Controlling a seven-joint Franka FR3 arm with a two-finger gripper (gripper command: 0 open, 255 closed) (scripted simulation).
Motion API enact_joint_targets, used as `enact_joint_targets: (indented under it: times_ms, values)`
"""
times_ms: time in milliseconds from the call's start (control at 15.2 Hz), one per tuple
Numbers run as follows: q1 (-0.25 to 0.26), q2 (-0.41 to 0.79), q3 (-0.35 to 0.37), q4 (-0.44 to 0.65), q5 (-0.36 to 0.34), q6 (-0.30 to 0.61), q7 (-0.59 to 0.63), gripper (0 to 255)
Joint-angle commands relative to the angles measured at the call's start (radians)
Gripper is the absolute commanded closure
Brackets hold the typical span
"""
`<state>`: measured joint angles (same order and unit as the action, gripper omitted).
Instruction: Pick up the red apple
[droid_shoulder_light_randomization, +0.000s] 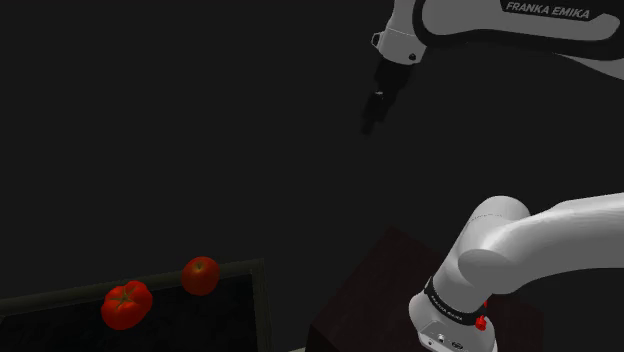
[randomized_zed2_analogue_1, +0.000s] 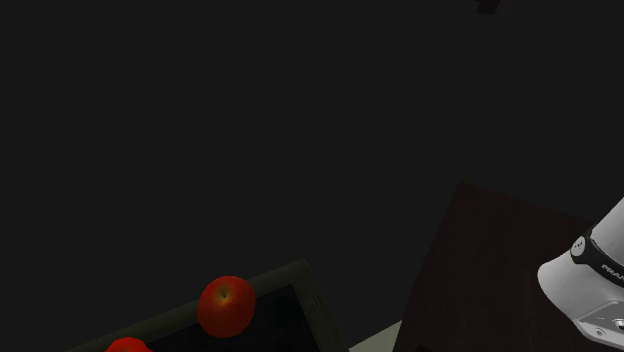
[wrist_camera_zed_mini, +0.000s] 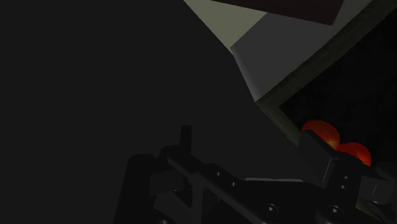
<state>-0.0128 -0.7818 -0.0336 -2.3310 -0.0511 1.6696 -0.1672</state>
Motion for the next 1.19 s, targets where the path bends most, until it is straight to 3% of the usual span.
enact_joint_targets:
  times_ms: [0, 528, 1122]
  values:
    - [0.000, 0.000, 0.000, 0.000, 0.000, 0.000, 0.000, 0]
    - [0.043, 0.069, 0.137, -0.130, 0.067, 0.224, 0.163, 0]
    - [0.071, 0.268, 0.306, -0.166, 0.097, 0.489, 0.357, 0]
